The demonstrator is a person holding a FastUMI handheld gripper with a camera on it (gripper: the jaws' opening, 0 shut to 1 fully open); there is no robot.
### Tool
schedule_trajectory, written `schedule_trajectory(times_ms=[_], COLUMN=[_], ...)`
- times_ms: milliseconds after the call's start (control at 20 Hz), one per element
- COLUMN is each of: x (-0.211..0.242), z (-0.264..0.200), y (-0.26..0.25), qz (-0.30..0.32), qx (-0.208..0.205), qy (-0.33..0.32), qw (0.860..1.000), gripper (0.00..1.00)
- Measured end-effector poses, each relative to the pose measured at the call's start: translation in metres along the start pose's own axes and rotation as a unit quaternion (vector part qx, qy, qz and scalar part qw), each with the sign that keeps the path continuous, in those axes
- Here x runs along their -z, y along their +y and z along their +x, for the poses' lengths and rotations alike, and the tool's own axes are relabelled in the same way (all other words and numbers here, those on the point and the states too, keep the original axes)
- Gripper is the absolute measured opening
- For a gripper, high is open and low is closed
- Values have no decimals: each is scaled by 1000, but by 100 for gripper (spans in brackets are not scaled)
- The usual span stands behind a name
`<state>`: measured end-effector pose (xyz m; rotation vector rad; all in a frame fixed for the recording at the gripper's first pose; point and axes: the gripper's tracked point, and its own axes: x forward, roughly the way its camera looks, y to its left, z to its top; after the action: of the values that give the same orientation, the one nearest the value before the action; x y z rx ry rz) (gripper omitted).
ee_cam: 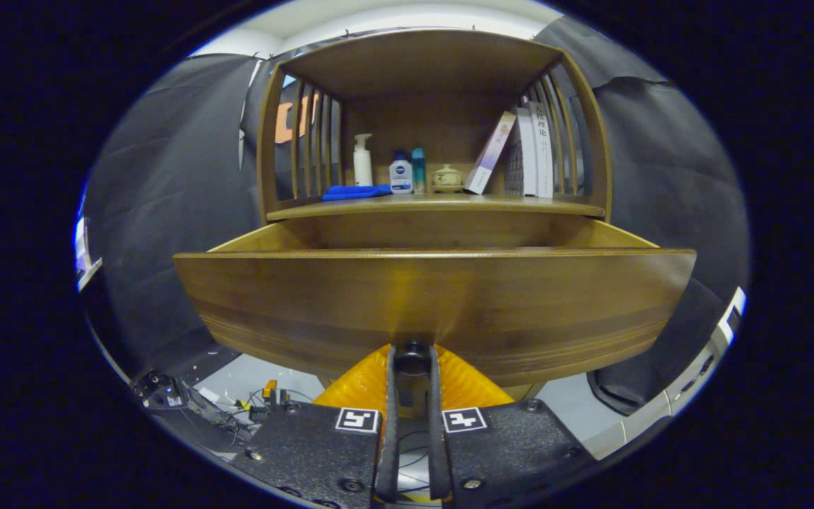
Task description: Pull open the drawer, take out the items inside it, and place them on the countertop above the cabinet.
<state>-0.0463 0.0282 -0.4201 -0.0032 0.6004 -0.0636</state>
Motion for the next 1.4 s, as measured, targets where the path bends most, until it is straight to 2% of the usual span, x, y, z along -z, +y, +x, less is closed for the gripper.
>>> schedule_trajectory(times_ms=[200, 350, 450, 650, 700, 800, 950, 1200, 1400], x=[5, 0, -13, -45, -59, -84, -105, -97, -89], z=[-9, -18, -31, -50, -51, -46, -24, 24, 53], y=[5, 2, 9, 26, 28, 29, 18, -3, -13], qz=[-22, -2, -3, -33, -35, -39, -44, -47, -19], qx=[-3, -4, -21, -76, -84, -91, -78, -51, -40], qy=[22, 48, 46, 63, 56, 48, 66, 168, 224], qw=[1000, 999, 999, 995, 994, 994, 994, 983, 973], gripper=[20, 29, 33, 65, 68, 72, 76, 76, 75])
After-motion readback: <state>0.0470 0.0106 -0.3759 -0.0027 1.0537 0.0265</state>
